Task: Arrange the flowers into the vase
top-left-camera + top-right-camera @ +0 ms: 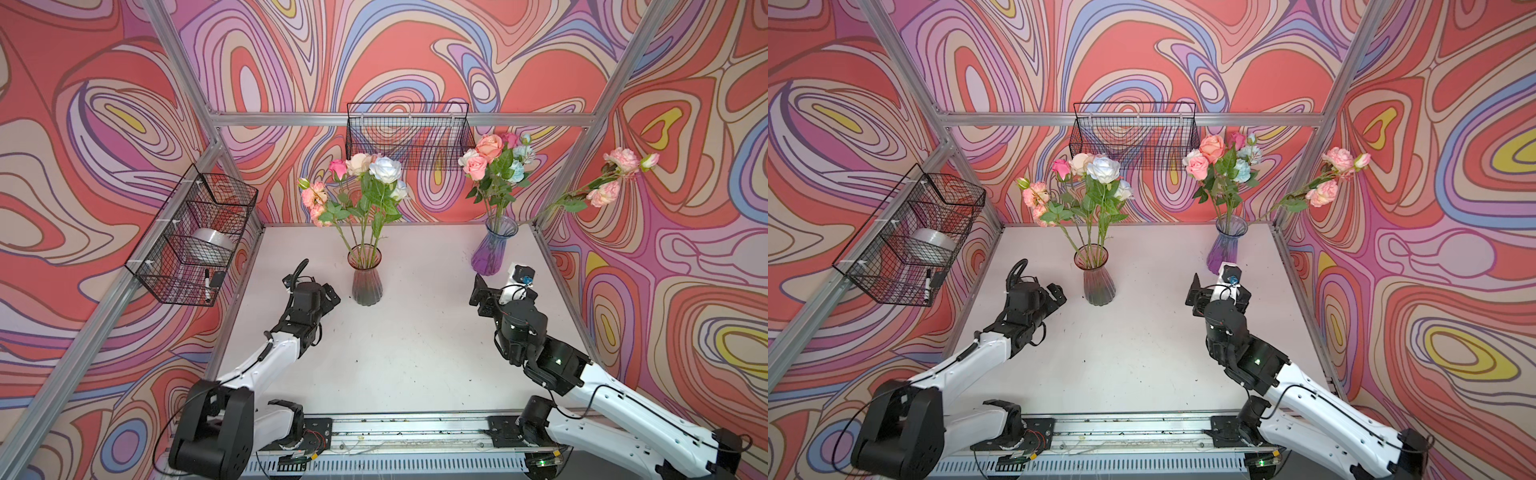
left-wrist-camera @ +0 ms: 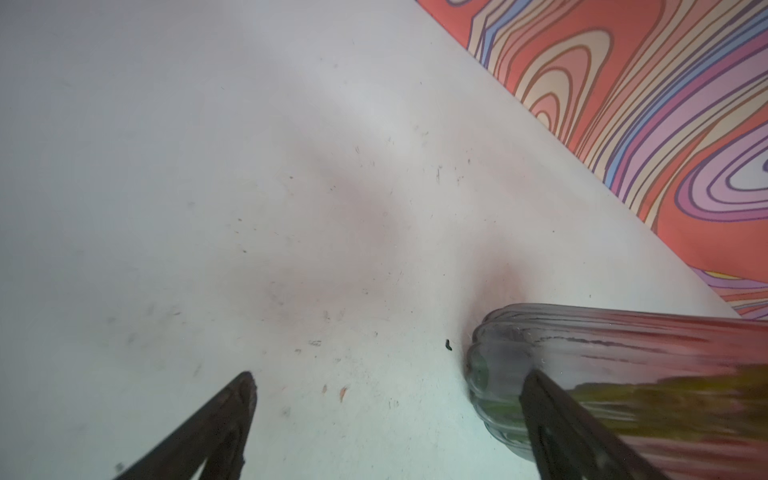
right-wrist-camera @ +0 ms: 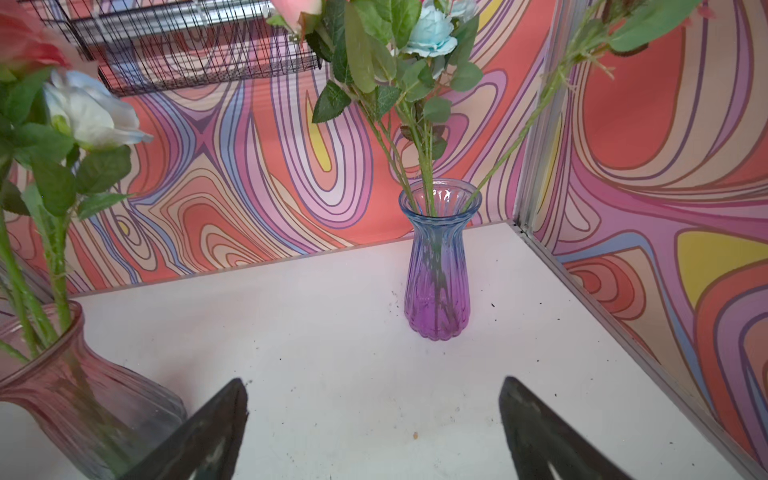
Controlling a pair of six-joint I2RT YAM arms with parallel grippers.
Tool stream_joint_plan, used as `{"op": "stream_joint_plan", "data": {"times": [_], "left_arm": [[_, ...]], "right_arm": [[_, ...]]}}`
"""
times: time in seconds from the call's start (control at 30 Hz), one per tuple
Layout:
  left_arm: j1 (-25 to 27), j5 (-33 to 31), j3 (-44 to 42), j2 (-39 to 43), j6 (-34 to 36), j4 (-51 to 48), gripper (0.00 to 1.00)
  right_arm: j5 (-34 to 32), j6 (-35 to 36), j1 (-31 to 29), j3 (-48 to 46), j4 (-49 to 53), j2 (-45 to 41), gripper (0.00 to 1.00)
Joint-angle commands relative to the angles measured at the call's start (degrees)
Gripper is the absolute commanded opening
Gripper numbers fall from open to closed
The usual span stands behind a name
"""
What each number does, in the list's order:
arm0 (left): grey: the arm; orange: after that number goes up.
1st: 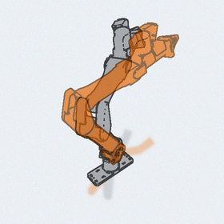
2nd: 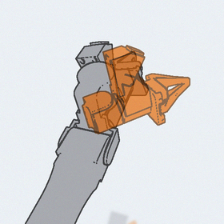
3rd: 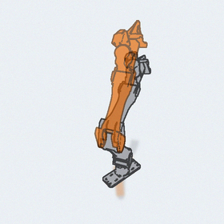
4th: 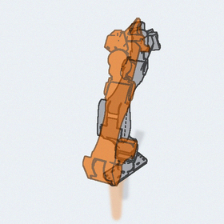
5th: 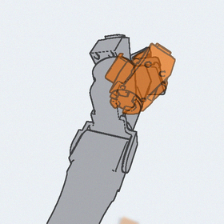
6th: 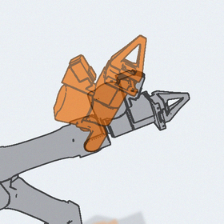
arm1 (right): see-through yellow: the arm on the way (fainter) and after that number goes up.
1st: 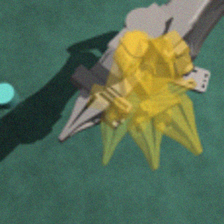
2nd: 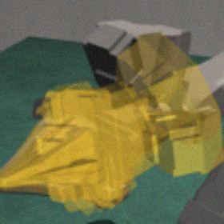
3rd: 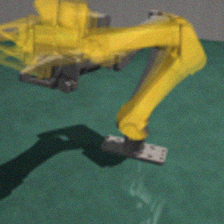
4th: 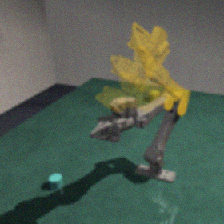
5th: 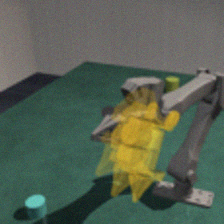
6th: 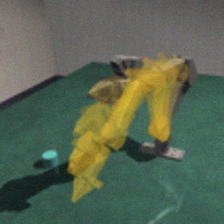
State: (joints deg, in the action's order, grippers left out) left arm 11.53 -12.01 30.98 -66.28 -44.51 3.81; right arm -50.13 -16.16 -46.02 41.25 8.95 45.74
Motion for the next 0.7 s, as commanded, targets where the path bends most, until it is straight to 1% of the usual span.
{"op": "stream_joint_plan", "data": {"times": [0.0,0.07,0.13,0.2,0.23,0.27,0.3,0.33,0.37,0.4,0.43,0.47,0.5,0.53,0.57,0.6,0.63,0.67], "left_arm": [[-0.19,-8.85,-0.50,9.27,1.37,-13.18,1.00],[-0.19,-11.00,0.61,15.27,2.02,-18.46,1.00],[-0.19,-14.10,2.15,20.13,1.33,-25.33,1.00],[-0.19,-16.83,2.81,25.25,0.91,-28.37,1.00],[-0.19,-17.42,2.01,27.77,1.16,-27.55,1.00],[-0.20,-17.61,-0.60,30.28,3.59,-22.82,1.00],[-0.19,-16.59,-5.31,32.31,8.00,-15.56,1.00],[-0.19,-14.07,-10.84,34.66,13.76,-5.31,1.00],[-0.14,-12.36,-16.58,36.44,17.28,5.66,1.00],[-0.12,-13.08,-21.13,37.38,16.33,13.55,1.00],[-0.10,-15.35,-25.15,37.65,15.27,20.56,1.00],[-0.11,-17.21,-27.19,37.27,17.77,24.76,1.00],[-0.10,-16.85,-27.29,36.48,22.05,26.02,1.00],[-0.10,-15.76,-25.91,34.98,26.83,24.50,1.00],[-0.10,-15.46,-24.09,33.29,28.46,22.47,1.00],[-0.10,-15.35,-22.56,30.81,29.69,21.97,1.00],[-0.10,-14.54,-21.88,27.68,32.03,24.20,1.00],[-0.10,-14.06,-21.84,24.91,34.28,27.73,1.00]], "right_arm": [[-2.09,4.91,0.33,1.77,-4.16,2.52,0.98],[-2.55,8.38,0.36,2.39,-6.00,4.90,0.98],[-0.75,12.33,0.32,3.37,-7.32,6.23,0.99],[1.88,17.29,0.32,2.81,-11.31,6.55,0.98],[2.55,19.22,0.38,1.18,-15.27,6.69,0.98],[2.58,21.27,0.96,-1.33,-21.81,7.30,0.98],[3.60,23.85,1.63,-4.24,-27.13,8.11,0.98],[5.44,25.75,2.52,-7.22,-32.80,9.19,0.98],[6.60,26.18,3.77,-9.52,-37.11,10.89,0.98],[7.16,26.12,4.84,-10.72,-39.23,12.22,0.98],[8.31,26.09,6.36,-11.90,-41.03,13.50,0.98],[11.19,26.64,8.28,-13.10,-42.55,14.20,0.98],[14.33,27.41,9.95,-14.16,-43.56,14.34,0.98],[15.88,27.48,11.88,-15.15,-44.90,14.25,0.98],[16.29,26.24,13.94,-15.32,-44.74,14.29,0.98],[19.44,25.39,16.69,-14.64,-41.90,14.04,0.98],[23.63,24.80,19.85,-13.63,-38.59,14.23,0.98],[25.51,23.61,22.26,-12.95,-36.99,14.76,0.98]]}}
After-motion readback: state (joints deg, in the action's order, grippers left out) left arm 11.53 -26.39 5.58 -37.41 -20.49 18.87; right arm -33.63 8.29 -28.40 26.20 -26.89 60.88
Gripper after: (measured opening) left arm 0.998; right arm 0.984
